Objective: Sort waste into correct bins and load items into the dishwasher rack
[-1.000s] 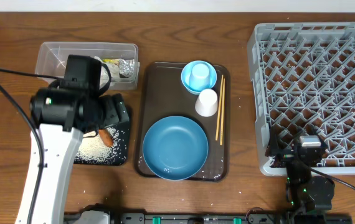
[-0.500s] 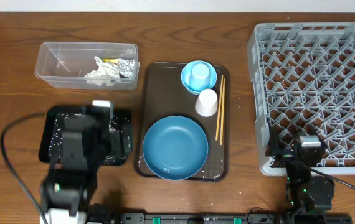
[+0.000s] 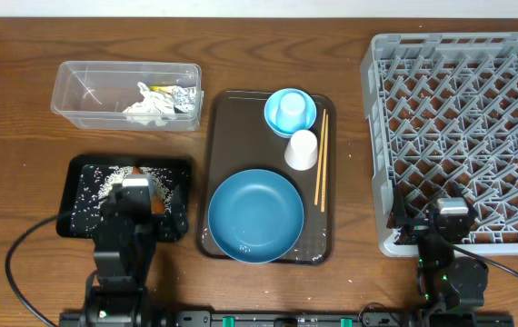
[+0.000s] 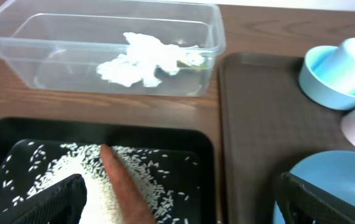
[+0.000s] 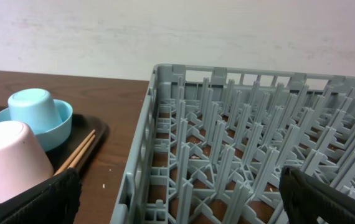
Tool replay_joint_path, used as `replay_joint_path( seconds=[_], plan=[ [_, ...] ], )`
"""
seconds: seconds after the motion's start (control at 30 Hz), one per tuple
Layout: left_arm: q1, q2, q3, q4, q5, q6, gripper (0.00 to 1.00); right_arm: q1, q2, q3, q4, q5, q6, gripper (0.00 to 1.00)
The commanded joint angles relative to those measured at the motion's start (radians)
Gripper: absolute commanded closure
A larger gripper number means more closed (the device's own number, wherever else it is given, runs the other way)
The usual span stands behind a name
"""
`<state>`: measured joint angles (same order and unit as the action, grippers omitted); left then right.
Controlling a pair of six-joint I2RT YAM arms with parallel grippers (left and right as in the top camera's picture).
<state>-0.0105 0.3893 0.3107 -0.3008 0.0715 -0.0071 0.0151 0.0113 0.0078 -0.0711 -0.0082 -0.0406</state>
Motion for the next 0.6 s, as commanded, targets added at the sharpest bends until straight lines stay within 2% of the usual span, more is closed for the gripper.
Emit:
replay_joint_path(
  seconds=[0.0,0.57],
  plan=[
    [0.019,-0.067,-0.050,0.013,-0.012,-0.021,0.02,-0.008,-0.004,-0.002,-0.003,-0.003,0.002,0.01],
    [0.021,-0.273,-0.295,0.210,-0.012,-0.021,0.02,-0.008,-0.004,-0.002,-0.003,-0.003,0.002,0.01]
  ],
)
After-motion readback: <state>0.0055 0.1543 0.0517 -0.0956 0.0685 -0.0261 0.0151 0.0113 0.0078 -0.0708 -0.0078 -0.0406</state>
